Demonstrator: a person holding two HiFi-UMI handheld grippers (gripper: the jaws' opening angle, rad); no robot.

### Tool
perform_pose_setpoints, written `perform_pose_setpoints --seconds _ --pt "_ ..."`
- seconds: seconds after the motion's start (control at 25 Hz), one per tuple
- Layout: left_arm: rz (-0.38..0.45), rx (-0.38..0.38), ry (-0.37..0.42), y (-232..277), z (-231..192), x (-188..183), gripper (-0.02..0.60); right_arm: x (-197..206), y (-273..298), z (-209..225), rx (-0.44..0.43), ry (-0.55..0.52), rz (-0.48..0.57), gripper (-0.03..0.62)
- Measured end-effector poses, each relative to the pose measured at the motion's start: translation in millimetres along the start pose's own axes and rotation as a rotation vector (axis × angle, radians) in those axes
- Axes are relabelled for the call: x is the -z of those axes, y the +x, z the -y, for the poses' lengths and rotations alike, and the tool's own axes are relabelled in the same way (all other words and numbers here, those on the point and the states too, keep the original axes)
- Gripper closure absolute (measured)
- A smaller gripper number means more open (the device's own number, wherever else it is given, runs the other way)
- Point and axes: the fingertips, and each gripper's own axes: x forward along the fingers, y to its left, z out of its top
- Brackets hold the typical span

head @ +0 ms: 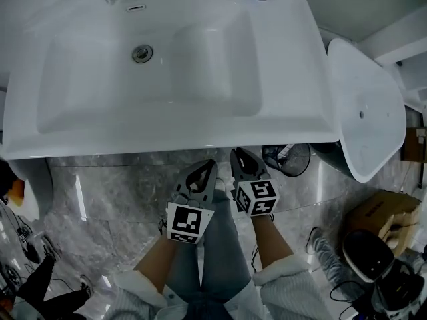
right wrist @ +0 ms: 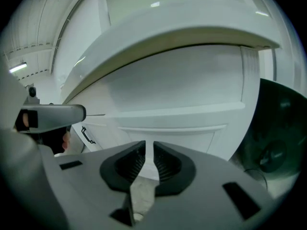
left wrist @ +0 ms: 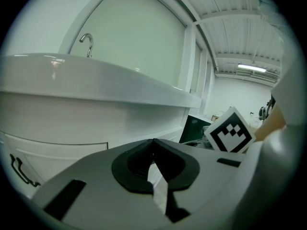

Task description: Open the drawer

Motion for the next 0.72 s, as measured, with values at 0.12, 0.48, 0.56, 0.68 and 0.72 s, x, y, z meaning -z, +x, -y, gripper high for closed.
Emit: perform_pose_setpoints --seconds 0.12,0.48,0.56,0.68,0.72 --pt "0.001 0.003 -0.002 2.0 -1.6 4.8 0.566 2.8 14.0 1.2 0.011 -0.009 0.0 0.509" --pt "0.015 0.025 -0.003 3.1 1.2 2.7 0.566 26.4 45.6 21.5 0.074 -0.024 -0.055 0.403" --pt "0.018 0.024 0.0 2.0 -0.2 1.4 0.566 29.4 51.0 24.8 0.079 -0.015 -0.073 0.387" --pt "0.015 0.014 -0.007 0.7 -3.6 4.4 0.566 32.1 58.6 29.6 0.088 -0.005 -0.09 0.381" --pt "0.015 0.01 -0.01 0.4 -4.4 5.3 0.566 33.2 61.4 30.6 0.088 -0.007 -0.099 0.381"
